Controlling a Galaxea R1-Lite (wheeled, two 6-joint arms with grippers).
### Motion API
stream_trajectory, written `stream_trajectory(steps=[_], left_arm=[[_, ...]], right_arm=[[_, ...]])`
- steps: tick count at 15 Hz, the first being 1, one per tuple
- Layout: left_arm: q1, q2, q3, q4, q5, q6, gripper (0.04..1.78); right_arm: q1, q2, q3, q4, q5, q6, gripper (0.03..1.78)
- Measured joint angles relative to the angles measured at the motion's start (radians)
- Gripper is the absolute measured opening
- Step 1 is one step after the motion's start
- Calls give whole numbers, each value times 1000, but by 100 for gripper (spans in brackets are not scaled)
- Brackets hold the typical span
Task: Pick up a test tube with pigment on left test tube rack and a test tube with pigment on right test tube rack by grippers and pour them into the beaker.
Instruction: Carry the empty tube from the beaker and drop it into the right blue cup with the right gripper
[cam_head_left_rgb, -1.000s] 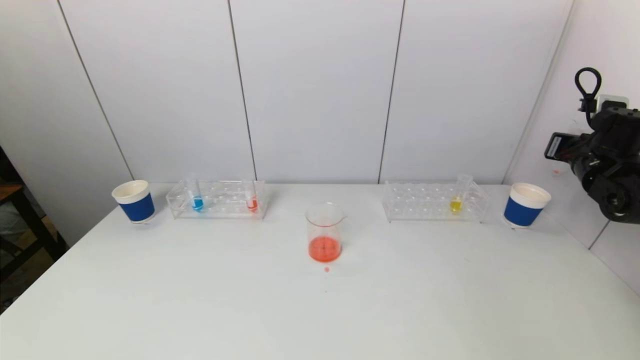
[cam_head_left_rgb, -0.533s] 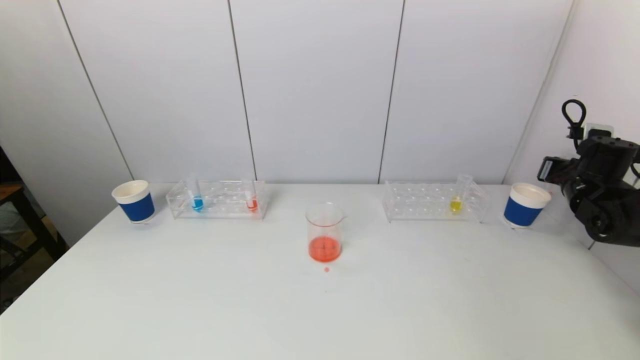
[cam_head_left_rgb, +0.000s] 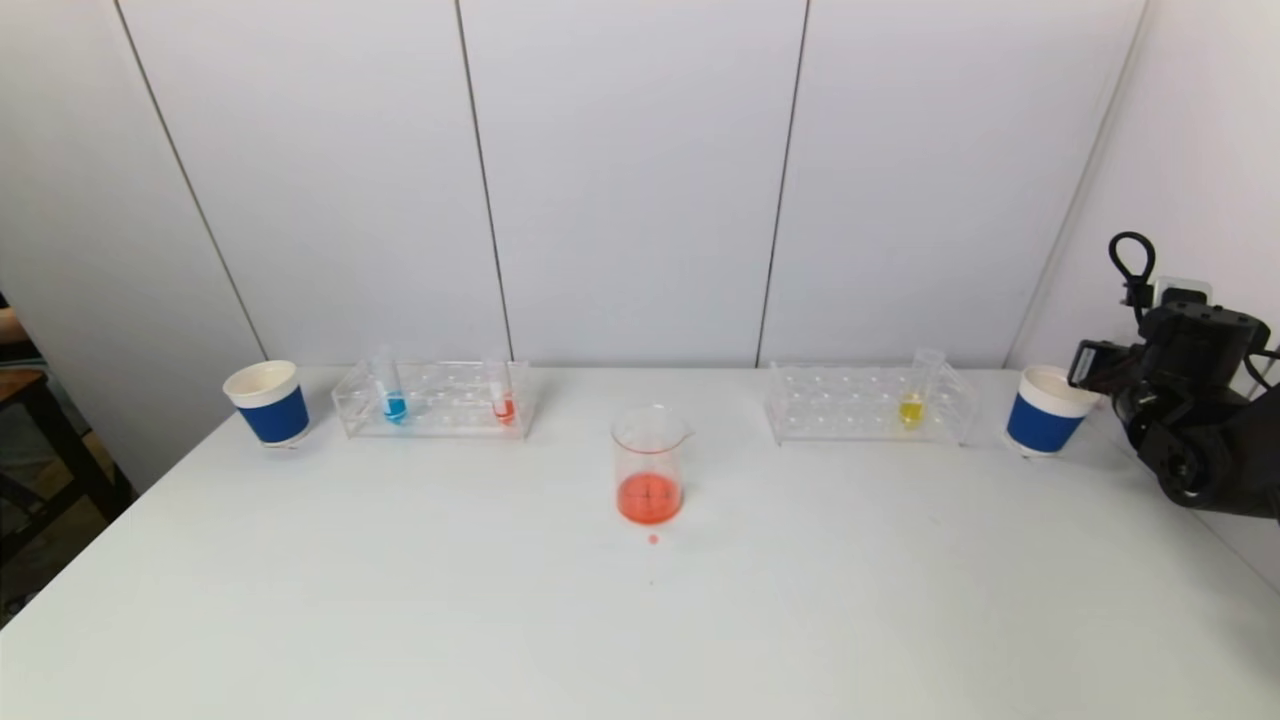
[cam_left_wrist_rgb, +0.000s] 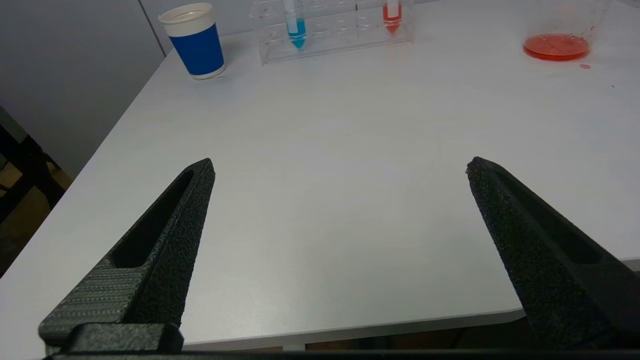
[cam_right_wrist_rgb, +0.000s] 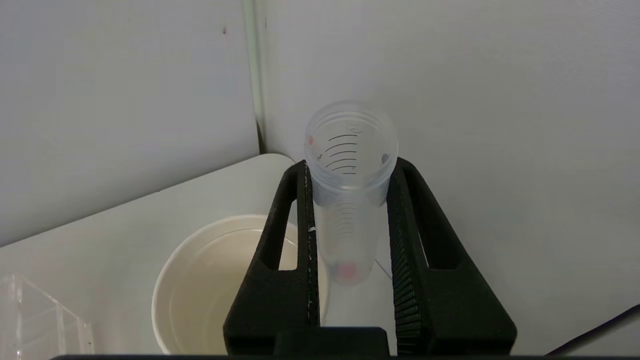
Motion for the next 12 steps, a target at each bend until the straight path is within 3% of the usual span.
stream_trajectory(steps=[12], left_arm=[[0, 0, 0, 0, -1, 0, 176]], right_arm=[[0, -42, -10, 26, 26, 3, 47]])
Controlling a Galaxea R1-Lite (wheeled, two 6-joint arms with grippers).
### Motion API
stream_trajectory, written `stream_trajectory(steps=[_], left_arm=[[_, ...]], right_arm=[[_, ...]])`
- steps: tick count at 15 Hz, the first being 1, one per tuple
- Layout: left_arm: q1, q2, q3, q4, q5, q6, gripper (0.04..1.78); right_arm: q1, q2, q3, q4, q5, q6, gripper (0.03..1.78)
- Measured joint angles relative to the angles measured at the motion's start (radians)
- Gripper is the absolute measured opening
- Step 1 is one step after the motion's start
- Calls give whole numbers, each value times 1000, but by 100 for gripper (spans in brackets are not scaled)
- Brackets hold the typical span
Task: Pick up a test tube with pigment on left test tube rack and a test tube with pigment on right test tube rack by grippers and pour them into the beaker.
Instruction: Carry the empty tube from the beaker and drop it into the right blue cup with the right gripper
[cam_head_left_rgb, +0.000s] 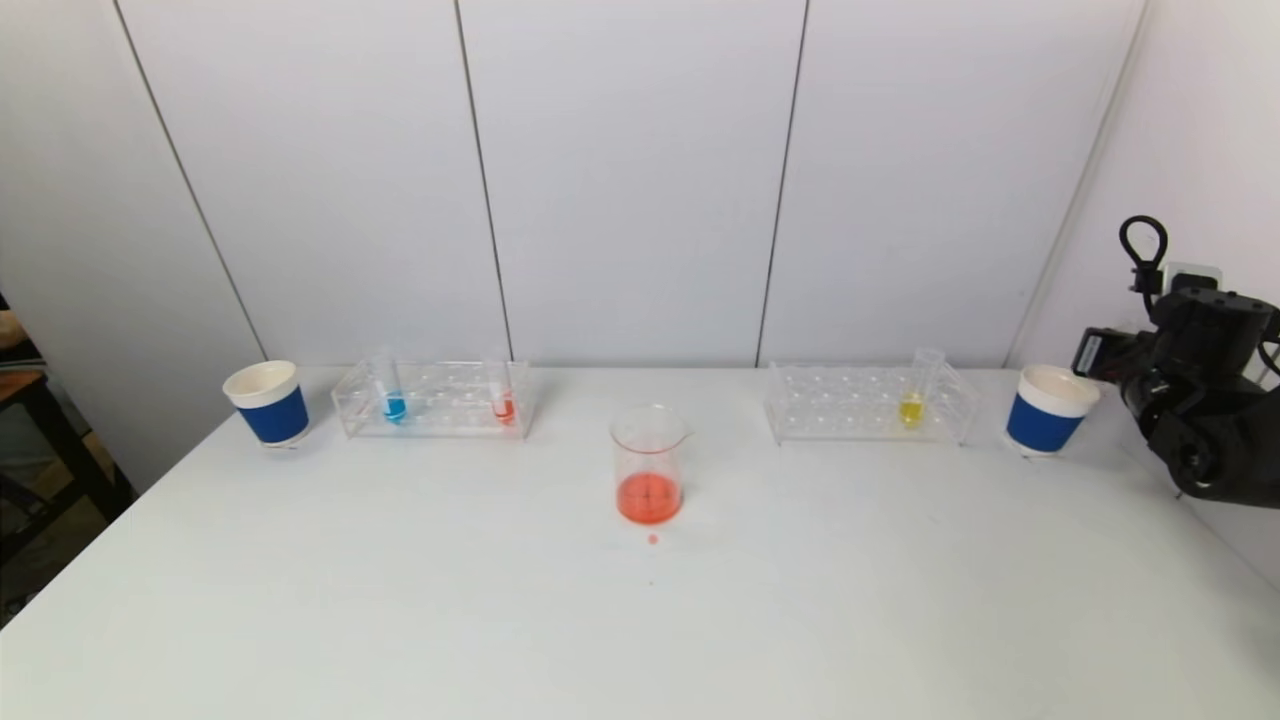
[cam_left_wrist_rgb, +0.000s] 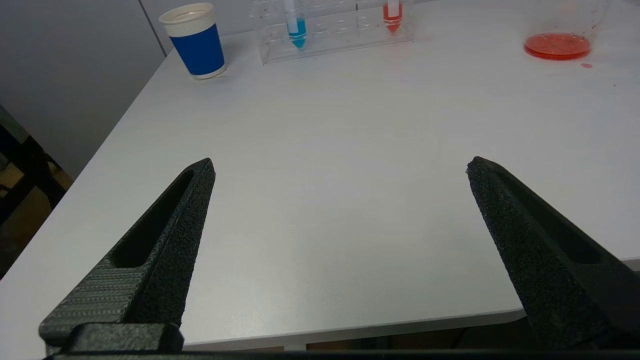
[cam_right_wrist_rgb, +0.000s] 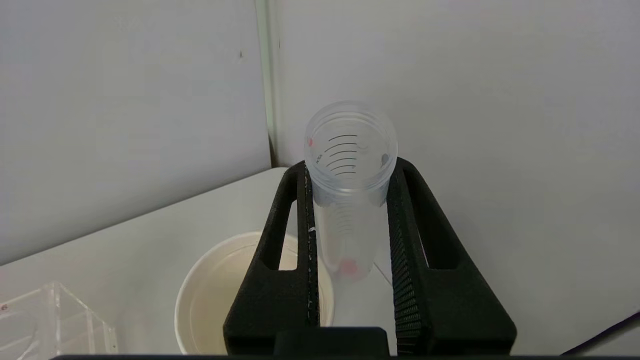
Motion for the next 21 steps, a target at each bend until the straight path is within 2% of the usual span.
stream_trajectory(steps=[4, 14, 17, 20, 21], left_arm=[[0, 0, 0, 0, 0, 0, 176], [0, 0, 0, 0, 0, 0, 176], [0, 0, 0, 0, 0, 0, 176], [0, 0, 0, 0, 0, 0, 176], [0, 0, 0, 0, 0, 0, 176]], right_arm=[[-5, -42, -12, 60, 16, 4, 47], [-11, -123, -55, 141, 16, 5, 47], [0, -139, -34, 169, 45, 33, 47], [8, -176, -32, 280, 105, 108, 47], [11, -184, -33, 293, 112, 117, 47]])
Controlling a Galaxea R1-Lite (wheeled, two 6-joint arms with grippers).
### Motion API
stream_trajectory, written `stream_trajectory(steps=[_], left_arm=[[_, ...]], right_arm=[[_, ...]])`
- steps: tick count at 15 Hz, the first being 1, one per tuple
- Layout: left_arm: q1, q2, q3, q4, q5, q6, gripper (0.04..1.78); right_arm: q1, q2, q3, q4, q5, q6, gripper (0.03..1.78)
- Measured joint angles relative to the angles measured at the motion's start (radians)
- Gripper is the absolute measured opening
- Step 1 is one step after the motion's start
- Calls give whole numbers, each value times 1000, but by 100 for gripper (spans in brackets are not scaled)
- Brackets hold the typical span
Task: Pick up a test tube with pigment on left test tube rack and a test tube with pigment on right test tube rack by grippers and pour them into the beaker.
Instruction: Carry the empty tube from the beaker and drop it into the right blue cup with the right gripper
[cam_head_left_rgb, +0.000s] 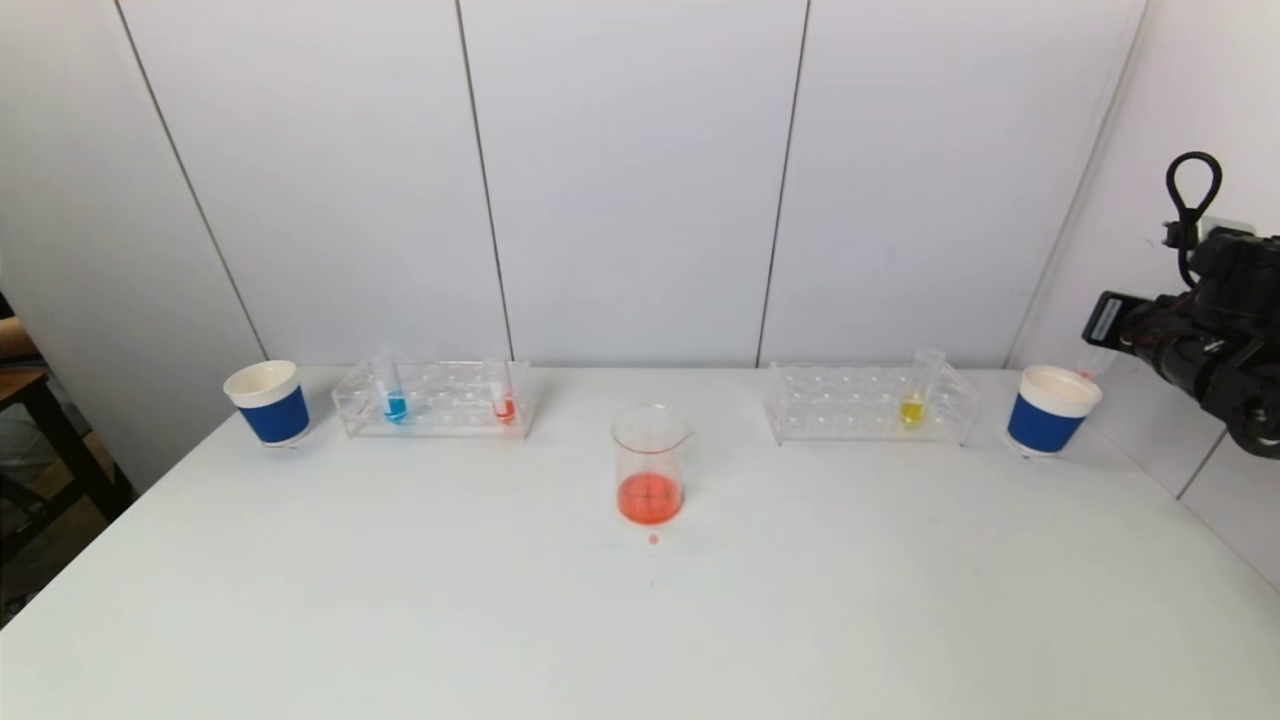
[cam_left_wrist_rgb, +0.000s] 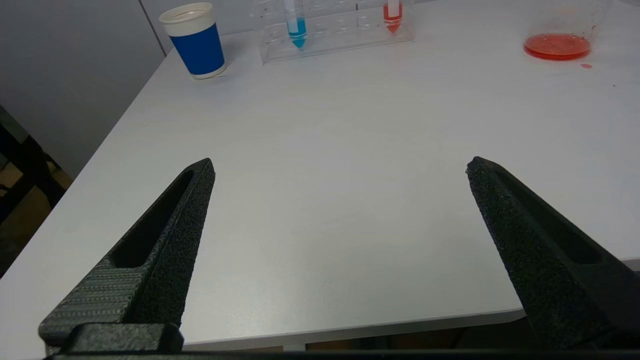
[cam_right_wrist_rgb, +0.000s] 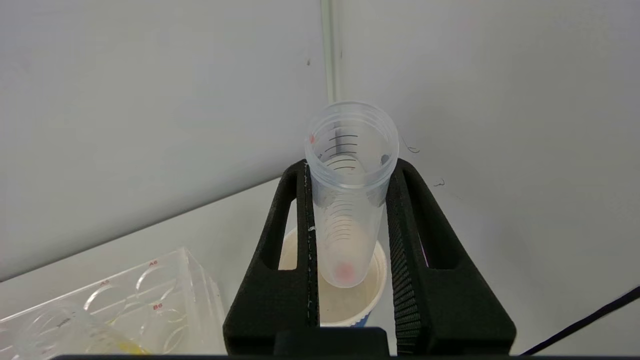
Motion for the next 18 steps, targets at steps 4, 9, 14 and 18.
stream_trajectory(steps=[4, 9, 14, 18], left_arm=[[0, 0, 0, 0, 0, 0, 176], [0, 0, 0, 0, 0, 0, 176], [0, 0, 0, 0, 0, 0, 176], [0, 0, 0, 0, 0, 0, 176]], right_arm=[[15, -5, 5, -11, 1, 4, 47], [30, 21, 10, -21, -1, 5, 47], [30, 72, -2, -30, -2, 13, 47], [28, 114, -8, -66, -3, 35, 47]])
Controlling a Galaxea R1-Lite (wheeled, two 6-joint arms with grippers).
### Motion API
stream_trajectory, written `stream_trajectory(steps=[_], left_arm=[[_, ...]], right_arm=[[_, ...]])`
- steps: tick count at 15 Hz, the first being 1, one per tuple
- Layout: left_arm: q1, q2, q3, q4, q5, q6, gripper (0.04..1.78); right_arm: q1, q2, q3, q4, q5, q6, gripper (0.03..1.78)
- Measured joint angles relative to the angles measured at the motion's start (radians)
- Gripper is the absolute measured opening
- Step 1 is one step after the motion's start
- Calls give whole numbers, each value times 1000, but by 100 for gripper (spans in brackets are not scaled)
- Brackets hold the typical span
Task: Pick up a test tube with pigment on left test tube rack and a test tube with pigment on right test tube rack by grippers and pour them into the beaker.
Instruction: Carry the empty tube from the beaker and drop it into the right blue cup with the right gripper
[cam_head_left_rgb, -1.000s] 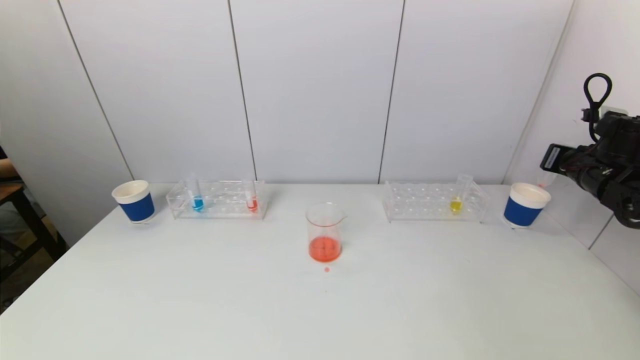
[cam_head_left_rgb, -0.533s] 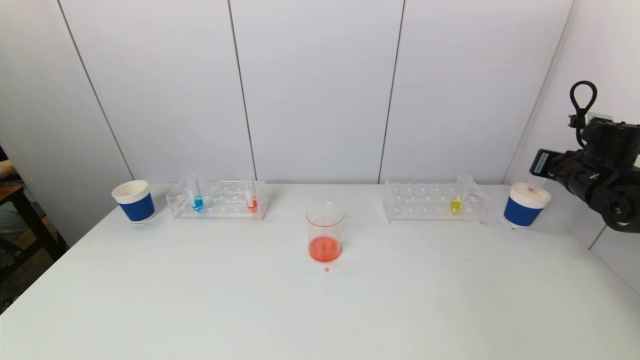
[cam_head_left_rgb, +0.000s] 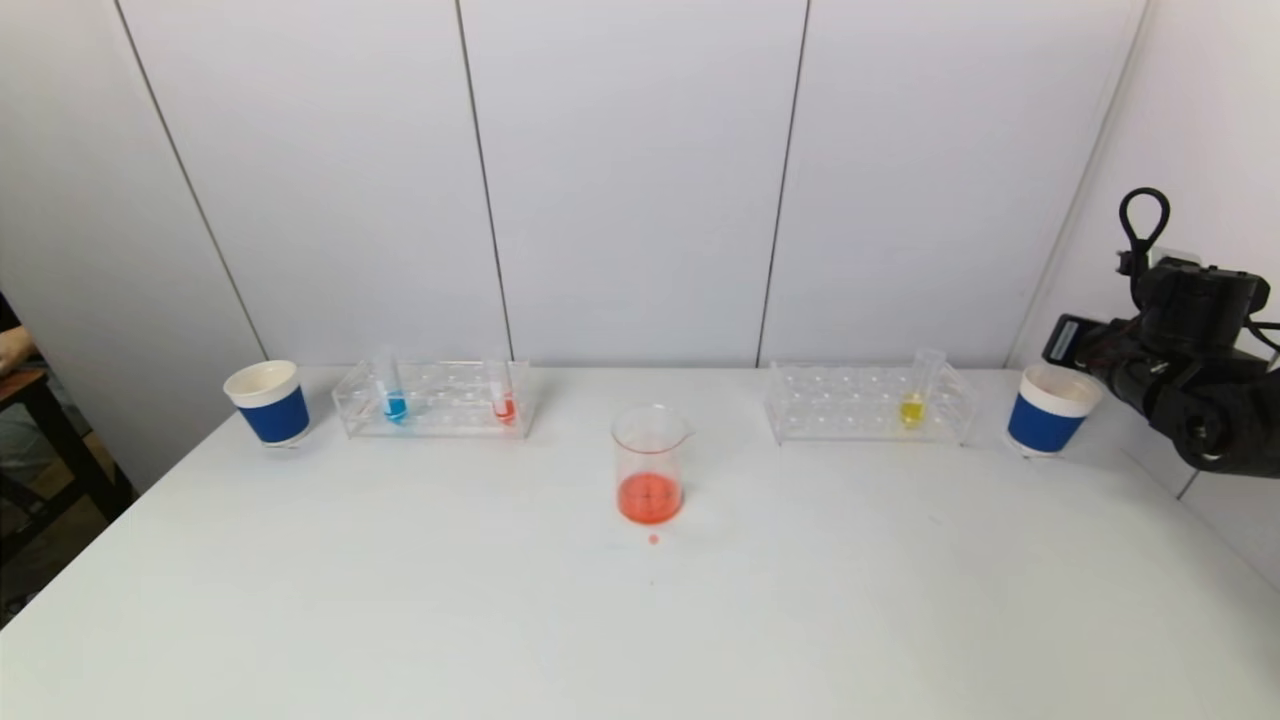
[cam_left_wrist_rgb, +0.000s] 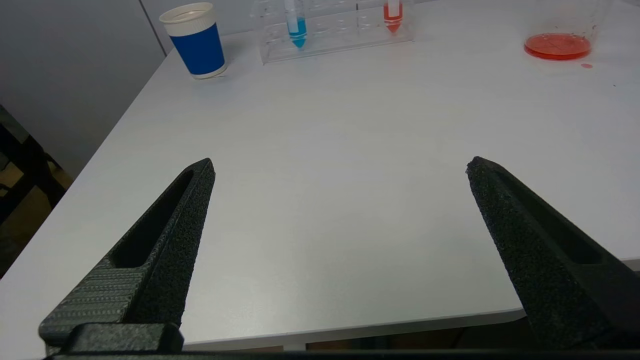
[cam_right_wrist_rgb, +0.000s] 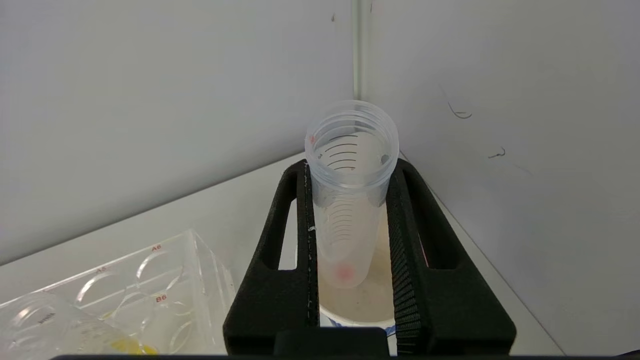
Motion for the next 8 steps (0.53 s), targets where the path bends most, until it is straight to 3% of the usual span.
stream_trajectory(steps=[8], left_arm=[[0, 0, 0, 0, 0, 0, 176]], right_arm=[[-10, 35, 18, -10, -1, 3, 47]])
